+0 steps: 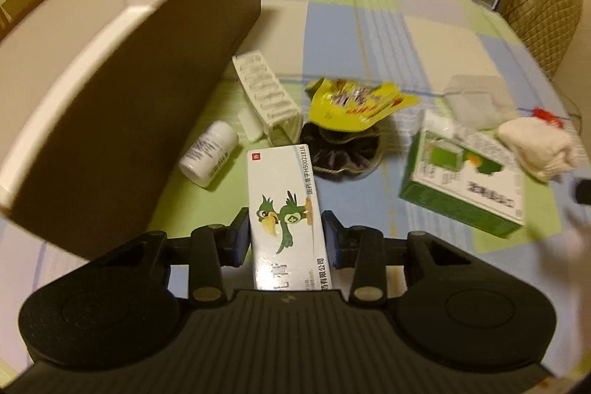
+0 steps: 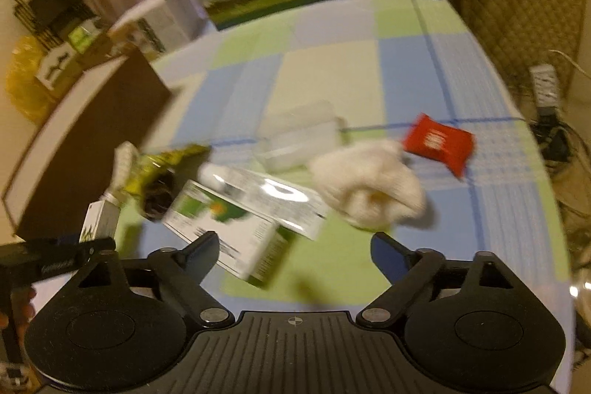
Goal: Organize objects
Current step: 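Carry the bird-print box to the brown box while the right gripper grasps the yellow packet, then lower the bird-print box into the brown box and open the left gripper while the right carries the packet over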
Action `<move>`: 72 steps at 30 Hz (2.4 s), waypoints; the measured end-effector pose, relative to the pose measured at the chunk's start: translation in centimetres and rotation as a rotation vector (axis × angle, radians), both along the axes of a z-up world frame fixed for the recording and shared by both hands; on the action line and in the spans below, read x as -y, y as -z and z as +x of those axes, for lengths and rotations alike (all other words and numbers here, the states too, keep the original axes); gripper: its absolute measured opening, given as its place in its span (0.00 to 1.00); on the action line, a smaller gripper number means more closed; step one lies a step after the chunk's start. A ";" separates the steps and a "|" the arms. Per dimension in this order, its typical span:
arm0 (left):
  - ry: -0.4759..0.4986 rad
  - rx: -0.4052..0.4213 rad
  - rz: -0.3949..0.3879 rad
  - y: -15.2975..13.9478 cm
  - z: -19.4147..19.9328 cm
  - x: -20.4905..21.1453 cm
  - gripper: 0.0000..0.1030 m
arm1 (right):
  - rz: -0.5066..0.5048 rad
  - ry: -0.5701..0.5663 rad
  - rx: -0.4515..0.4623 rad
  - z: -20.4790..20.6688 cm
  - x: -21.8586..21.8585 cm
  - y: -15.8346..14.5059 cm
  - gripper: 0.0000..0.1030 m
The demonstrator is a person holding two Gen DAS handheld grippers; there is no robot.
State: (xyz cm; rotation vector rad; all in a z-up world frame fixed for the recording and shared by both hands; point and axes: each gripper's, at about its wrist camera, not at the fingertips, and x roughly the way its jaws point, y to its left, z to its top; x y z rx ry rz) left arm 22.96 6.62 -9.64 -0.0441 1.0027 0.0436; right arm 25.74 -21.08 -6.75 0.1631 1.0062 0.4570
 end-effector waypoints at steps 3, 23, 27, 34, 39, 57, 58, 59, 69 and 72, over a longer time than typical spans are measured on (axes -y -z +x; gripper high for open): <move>-0.001 0.053 -0.014 -3.0 -1.4 -0.6 0.34 | 0.055 -0.024 0.011 0.8 -1.4 -0.5 0.79; -0.414 0.157 0.111 -12.1 -9.8 -17.7 0.34 | 0.324 -0.018 -0.219 10.9 -11.8 4.9 0.59; -0.455 0.142 0.111 -11.9 -10.9 -20.0 0.34 | 0.317 -0.010 -0.257 11.8 -13.1 6.3 0.53; -0.452 0.128 0.092 -11.1 -11.3 -22.2 0.34 | 0.301 -0.016 -0.279 11.7 -14.4 7.1 0.24; -0.421 0.135 0.081 -11.0 -10.3 -23.2 0.34 | 0.323 0.002 -0.229 10.9 -14.7 5.9 0.17; -0.217 0.213 0.014 -12.8 -2.9 -23.5 0.34 | 0.401 -0.209 0.058 5.4 -24.7 -8.1 0.17; -0.211 0.215 0.010 -12.8 -2.2 -23.5 0.34 | 0.396 -0.234 0.059 5.2 -26.1 -8.2 0.17; -0.203 0.219 0.004 -12.8 -1.7 -23.4 0.34 | 0.382 -0.259 0.060 4.9 -27.5 -8.2 0.17; -0.130 0.184 -0.014 -11.2 3.0 -23.7 0.34 | 0.206 -0.394 -0.025 3.2 -37.0 -4.1 0.17; -0.131 0.155 -0.014 -10.0 3.8 -24.0 0.34 | 0.168 -0.406 -0.042 3.6 -38.4 -2.7 0.17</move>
